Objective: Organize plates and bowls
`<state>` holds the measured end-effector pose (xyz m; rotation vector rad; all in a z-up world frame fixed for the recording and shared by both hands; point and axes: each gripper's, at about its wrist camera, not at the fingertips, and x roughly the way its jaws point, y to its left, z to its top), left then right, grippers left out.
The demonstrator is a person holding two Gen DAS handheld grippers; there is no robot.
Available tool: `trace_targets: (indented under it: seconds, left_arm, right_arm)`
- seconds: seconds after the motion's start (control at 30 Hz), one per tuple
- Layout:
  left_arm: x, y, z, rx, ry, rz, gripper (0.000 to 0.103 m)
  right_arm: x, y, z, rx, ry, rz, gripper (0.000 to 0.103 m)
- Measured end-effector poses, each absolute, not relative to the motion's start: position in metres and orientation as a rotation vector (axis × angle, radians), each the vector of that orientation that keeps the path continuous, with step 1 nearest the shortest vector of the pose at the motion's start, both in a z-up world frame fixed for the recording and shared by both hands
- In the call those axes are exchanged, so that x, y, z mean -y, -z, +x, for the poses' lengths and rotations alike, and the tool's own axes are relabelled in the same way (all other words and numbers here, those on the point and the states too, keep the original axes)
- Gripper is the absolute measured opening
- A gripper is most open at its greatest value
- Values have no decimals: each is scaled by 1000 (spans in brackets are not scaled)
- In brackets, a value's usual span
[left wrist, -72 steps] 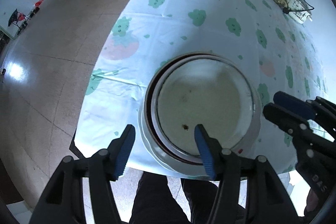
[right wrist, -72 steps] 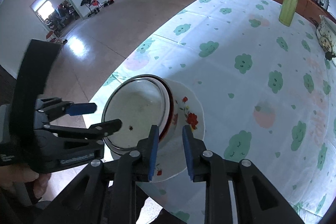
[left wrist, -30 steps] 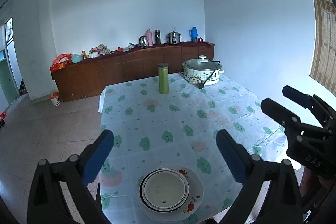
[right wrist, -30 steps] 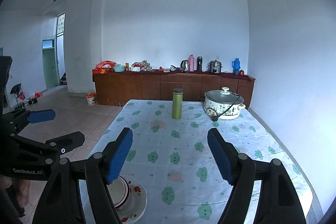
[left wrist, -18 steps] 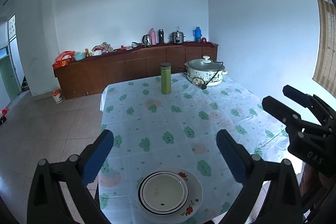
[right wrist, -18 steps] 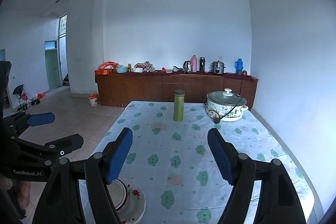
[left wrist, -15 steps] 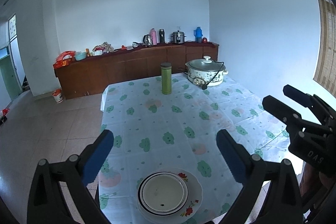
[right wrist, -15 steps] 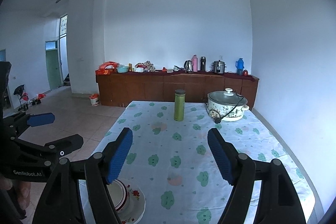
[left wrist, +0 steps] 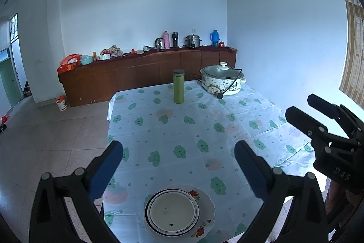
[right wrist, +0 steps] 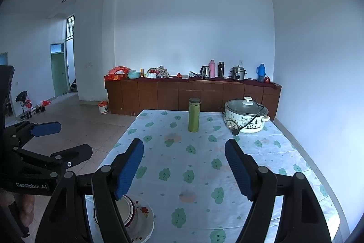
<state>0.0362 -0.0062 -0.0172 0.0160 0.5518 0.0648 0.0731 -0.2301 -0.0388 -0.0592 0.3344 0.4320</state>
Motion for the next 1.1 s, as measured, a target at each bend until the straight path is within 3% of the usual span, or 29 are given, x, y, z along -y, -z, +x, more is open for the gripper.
trace_targets:
  seconds: [0.7, 1.1]
  left_arm:
    - [15, -17, 47, -481, -77, -21, 103]
    - [13, -7, 54, -490, -85, -30, 103]
  right_arm:
    - [239, 25, 78, -291, -403, -48, 76]
    - [236, 28, 91, -310, -417, -50, 76]
